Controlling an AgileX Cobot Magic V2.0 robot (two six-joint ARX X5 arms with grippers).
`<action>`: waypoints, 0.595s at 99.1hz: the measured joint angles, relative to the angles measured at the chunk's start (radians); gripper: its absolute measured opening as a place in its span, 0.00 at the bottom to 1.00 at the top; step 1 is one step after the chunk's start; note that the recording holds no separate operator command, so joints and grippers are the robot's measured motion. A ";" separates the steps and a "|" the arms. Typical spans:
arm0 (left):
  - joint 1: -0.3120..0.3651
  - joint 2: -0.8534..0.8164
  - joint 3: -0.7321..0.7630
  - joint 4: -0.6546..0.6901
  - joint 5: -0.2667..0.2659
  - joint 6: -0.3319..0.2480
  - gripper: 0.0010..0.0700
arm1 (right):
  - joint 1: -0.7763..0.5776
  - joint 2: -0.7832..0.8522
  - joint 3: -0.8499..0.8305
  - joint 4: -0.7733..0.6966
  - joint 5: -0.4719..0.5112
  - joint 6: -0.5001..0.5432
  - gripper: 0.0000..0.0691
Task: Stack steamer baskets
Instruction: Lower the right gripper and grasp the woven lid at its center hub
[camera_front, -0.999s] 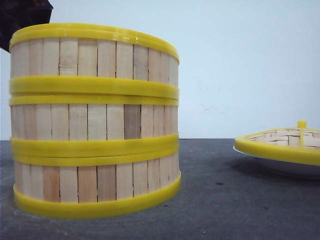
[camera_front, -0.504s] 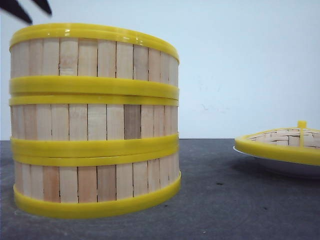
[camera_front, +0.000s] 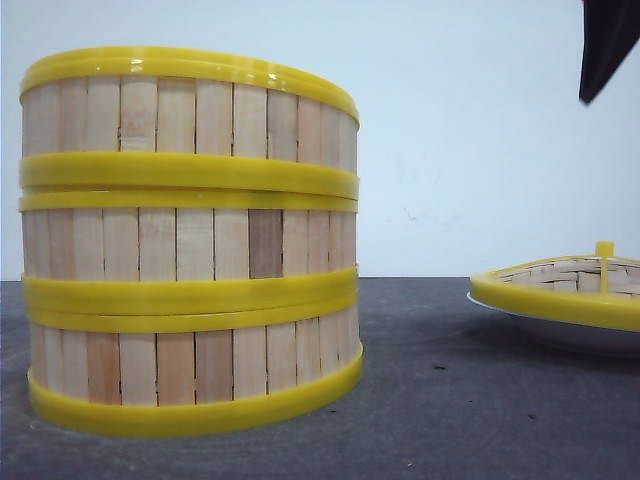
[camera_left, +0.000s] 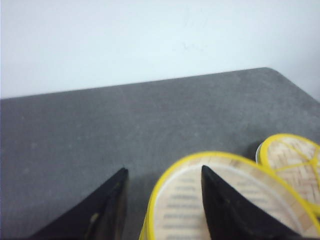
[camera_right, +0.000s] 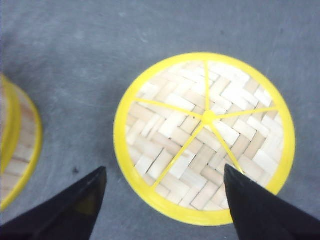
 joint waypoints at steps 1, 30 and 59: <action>0.000 -0.008 -0.014 0.008 0.000 0.000 0.38 | -0.010 0.006 0.000 0.003 -0.010 0.000 0.67; -0.027 -0.275 -0.325 0.120 -0.002 -0.026 0.38 | -0.137 0.196 0.000 0.140 -0.063 -0.003 0.58; -0.039 -0.441 -0.347 0.124 -0.002 -0.026 0.38 | -0.137 0.384 0.000 0.195 -0.029 -0.004 0.57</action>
